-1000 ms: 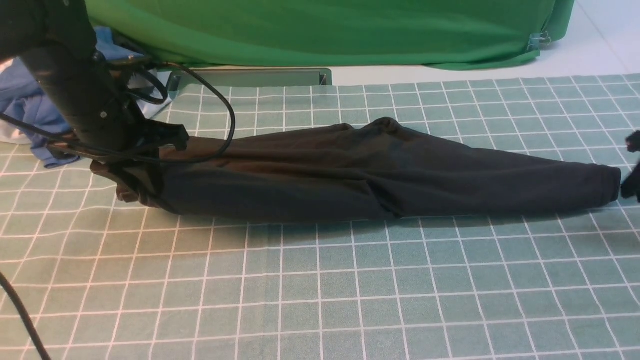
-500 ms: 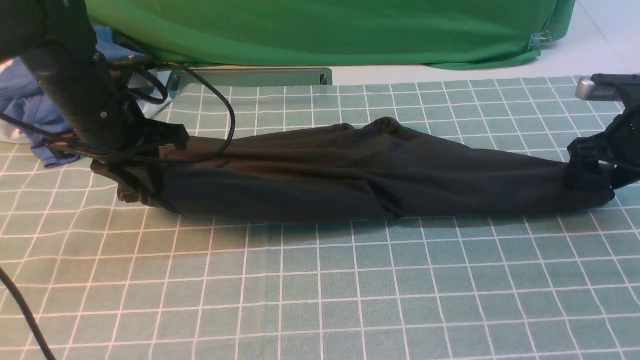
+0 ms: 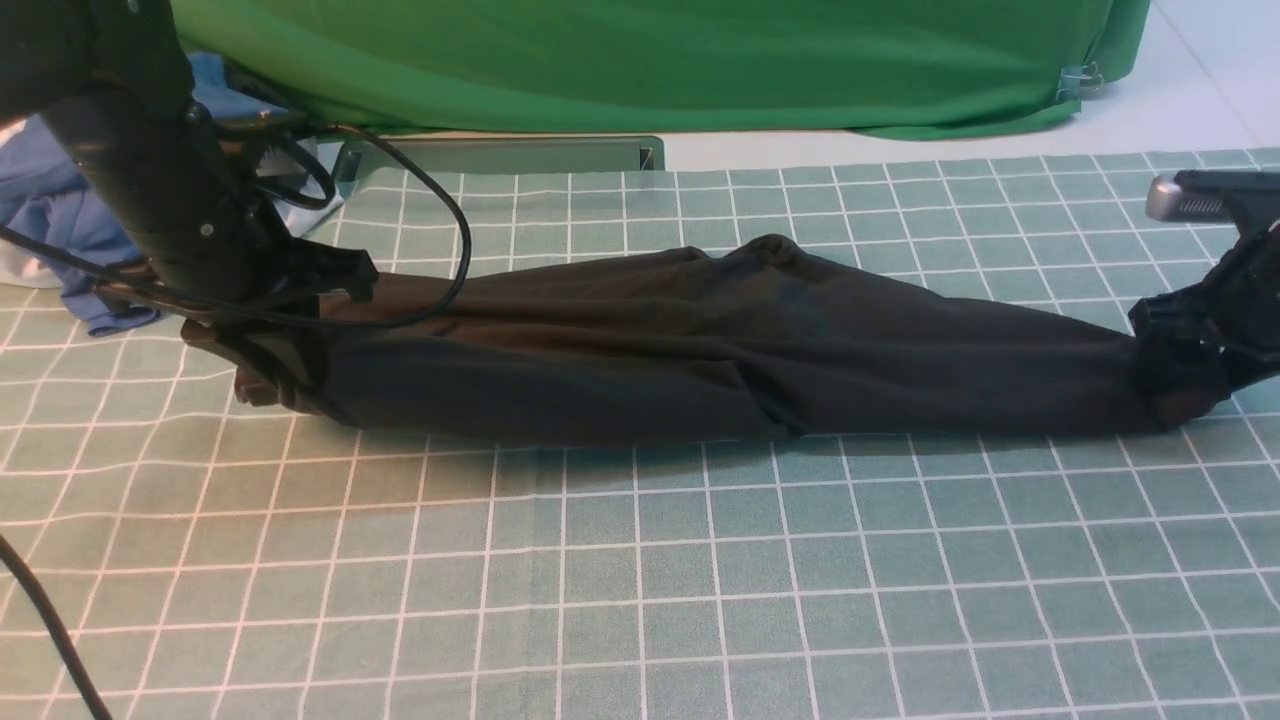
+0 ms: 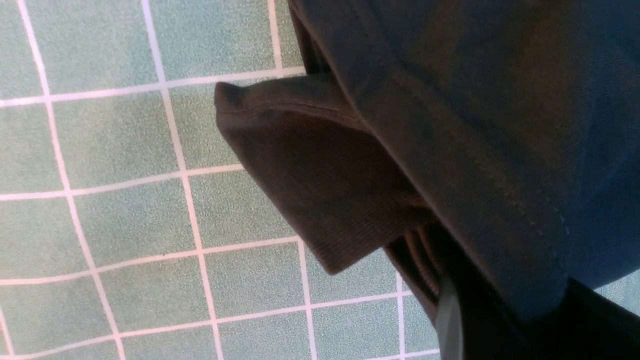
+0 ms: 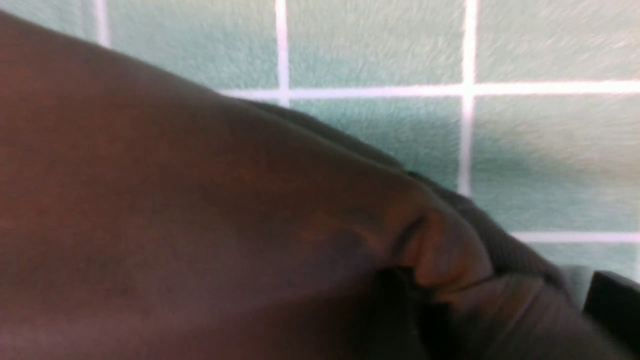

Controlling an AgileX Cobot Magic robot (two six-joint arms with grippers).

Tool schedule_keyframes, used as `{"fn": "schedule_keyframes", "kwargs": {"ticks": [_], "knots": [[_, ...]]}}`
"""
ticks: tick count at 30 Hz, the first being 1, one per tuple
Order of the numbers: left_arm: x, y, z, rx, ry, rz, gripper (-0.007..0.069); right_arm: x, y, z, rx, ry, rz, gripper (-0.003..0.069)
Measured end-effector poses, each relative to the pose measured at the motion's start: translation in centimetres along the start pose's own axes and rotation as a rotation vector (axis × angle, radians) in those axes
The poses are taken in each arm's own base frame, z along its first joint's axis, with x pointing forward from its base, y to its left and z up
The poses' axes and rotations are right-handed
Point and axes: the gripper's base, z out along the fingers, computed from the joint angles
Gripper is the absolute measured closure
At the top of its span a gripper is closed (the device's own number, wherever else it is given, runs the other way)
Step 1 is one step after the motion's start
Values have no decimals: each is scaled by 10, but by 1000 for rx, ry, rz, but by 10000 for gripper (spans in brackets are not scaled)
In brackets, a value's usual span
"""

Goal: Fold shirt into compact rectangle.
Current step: 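Pull the folded dark garment lengthwise by its ends to straighten it flat on the table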

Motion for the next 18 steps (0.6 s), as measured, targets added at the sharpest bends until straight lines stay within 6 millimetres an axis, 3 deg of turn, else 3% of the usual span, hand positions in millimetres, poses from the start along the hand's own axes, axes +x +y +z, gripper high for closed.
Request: {"fn": "schedule_keyframes", "kwargs": {"ticks": [1, 4, 5, 7, 15, 18], "knots": [[0, 0, 0, 0, 0, 1, 553, 0, 0, 0, -1, 0, 1, 204], [0, 0, 0, 1, 0, 3, 553, -1, 1, 2, -17, 1, 4, 333], [0, 0, 0, 1, 1, 11, 553, -1, 2, 2, -25, 7, -7, 453], [0, 0, 0, 1, 2, 22, 553, -1, 2, 2, -29, 14, -11, 549], [7, -3, 1, 45, 12, 19, 553, 11, -14, -10, -48, 131, 32, 556], [29, -6, 9, 73, 67, 13, 553, 24, -30, -30, -50, 178, 74, 556]]}}
